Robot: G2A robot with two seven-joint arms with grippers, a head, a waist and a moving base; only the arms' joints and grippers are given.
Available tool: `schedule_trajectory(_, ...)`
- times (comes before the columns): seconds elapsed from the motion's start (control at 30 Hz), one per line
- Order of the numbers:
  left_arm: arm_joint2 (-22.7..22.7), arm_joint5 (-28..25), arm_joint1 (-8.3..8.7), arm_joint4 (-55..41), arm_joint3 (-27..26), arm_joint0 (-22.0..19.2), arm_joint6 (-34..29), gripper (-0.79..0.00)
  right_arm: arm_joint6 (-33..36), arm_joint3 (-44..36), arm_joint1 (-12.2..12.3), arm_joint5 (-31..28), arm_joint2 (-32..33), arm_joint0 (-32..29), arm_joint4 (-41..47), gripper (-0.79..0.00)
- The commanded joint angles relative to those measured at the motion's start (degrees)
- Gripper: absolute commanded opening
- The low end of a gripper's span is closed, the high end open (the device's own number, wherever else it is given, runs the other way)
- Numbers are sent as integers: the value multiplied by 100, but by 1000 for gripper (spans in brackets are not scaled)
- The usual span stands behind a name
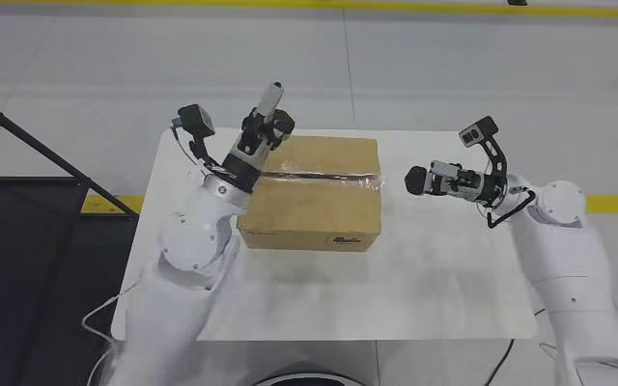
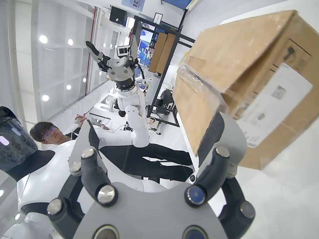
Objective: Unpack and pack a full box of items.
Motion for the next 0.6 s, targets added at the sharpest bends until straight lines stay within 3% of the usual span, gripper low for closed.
schedule_trajectory(0.0, -456, 141, 67, -154, -7, 194, -540, 0, -114, 132, -111, 41, -328, 266, 24, 0)
schedule_trajectory(0.13, -855, 360, 151, -583, 260, 309, -1483, 0, -320, 410, -342, 4, -931, 647, -38, 0)
schedule_trajectory(0.33, -794, 438, 191, -1063, 670, 176, -2342, 0, -499, 971, -689, -43, -1634, 1056, 40, 0)
schedule_trajectory(0.57, -394, 457, 196, -890, 967, -37, -2500, 0, -506, 1620, -952, -201, -1954, 1338, 208, 0)
